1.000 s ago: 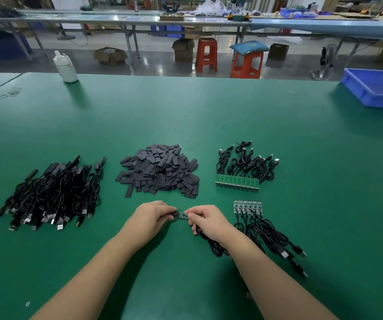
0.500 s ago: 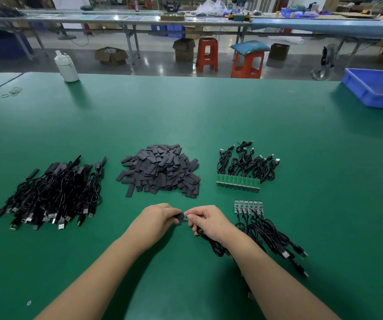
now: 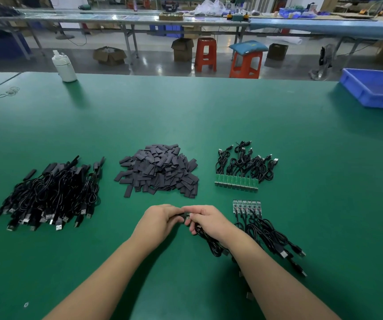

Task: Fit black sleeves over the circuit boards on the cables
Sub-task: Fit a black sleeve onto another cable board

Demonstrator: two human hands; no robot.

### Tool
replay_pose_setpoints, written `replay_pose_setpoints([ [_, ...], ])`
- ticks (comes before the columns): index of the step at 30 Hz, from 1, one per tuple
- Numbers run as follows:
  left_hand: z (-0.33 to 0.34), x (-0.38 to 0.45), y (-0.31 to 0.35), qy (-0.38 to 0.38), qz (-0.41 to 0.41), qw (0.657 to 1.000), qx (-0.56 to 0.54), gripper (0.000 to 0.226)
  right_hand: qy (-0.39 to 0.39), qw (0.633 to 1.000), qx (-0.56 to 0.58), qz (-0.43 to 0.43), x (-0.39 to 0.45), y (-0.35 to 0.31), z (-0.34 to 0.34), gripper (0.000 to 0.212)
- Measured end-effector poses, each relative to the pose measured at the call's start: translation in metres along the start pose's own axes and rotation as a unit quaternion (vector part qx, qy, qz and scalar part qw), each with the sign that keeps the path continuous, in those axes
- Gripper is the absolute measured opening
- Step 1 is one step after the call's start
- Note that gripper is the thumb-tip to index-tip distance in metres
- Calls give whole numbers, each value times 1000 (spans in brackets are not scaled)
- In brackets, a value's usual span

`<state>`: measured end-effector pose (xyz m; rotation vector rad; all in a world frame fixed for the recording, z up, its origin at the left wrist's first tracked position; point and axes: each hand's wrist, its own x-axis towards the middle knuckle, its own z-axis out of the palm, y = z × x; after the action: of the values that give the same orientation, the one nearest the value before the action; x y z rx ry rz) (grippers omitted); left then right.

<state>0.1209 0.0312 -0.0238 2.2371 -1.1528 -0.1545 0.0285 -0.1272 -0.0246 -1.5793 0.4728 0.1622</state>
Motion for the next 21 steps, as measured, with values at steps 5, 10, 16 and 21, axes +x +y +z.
replay_pose_setpoints([
  [5, 2, -2, -1, -7, 13, 1000, -7, 19, -8, 999, -37, -22, 0, 4, -1, 39],
  [10, 2, 0, 2, -37, 33, 999, 17, 18, -5, 996, -78, -39, 4, 8, -1, 38],
  [16, 5, 6, 8, -80, 23, 994, 75, 24, -8, 995, -85, -44, 9, 14, -2, 36],
  [21, 9, 11, 12, -127, 25, 969, 208, 29, -16, 996, -79, -39, 10, 14, -3, 36],
])
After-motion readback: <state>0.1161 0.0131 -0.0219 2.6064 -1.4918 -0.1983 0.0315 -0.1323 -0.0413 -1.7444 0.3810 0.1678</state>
